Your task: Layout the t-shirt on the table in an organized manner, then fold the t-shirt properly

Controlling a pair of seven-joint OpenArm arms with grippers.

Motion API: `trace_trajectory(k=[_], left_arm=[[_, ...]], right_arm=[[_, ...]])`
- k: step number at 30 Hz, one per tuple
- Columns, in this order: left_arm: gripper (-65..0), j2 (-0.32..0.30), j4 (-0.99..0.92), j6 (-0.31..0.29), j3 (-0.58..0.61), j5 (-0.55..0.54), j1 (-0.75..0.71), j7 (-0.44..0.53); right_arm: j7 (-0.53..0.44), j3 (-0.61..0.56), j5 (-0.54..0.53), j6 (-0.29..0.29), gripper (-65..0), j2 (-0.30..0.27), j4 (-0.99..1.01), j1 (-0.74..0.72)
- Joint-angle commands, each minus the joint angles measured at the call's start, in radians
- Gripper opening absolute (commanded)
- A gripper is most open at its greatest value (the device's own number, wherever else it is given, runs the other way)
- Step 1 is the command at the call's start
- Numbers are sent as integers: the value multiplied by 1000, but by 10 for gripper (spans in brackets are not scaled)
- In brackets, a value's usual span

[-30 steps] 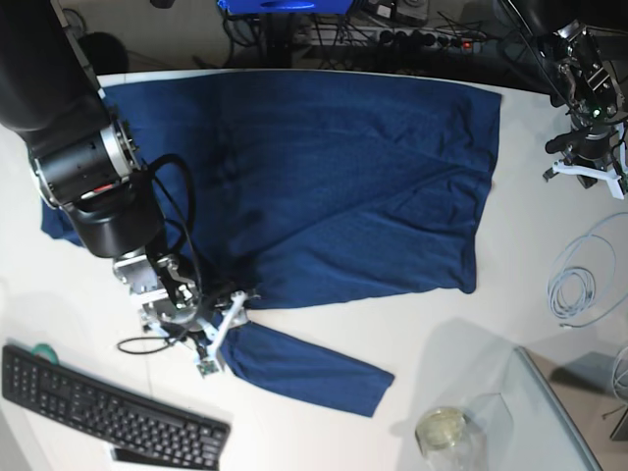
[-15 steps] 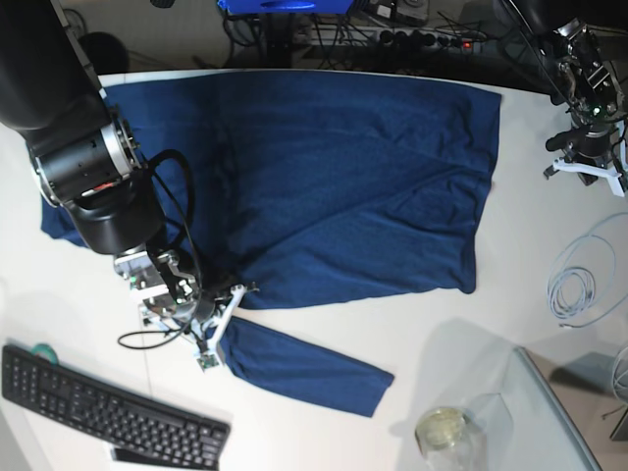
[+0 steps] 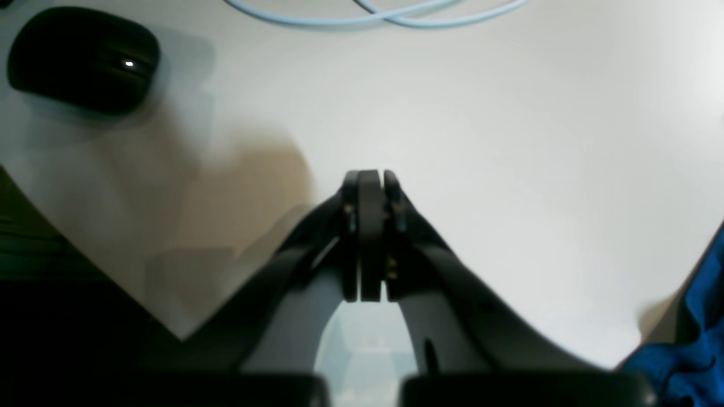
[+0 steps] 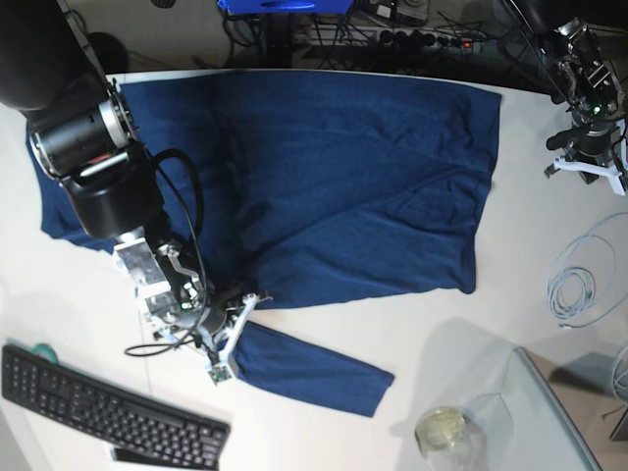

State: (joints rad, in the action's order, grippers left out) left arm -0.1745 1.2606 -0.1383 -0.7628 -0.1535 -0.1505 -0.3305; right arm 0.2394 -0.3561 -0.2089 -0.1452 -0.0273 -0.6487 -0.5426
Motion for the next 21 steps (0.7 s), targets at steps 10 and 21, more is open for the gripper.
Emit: trace_trajectory(k=[10,21], left_arm=[[-650,-20,15,1,-1,-1,12,23],[-650,-20,15,1,4,-8,15,23]], right_arm=[[219,94,-2,-1,-650,-21,-466,171],[312,88,-4,-3,-650,-20,-685,350]])
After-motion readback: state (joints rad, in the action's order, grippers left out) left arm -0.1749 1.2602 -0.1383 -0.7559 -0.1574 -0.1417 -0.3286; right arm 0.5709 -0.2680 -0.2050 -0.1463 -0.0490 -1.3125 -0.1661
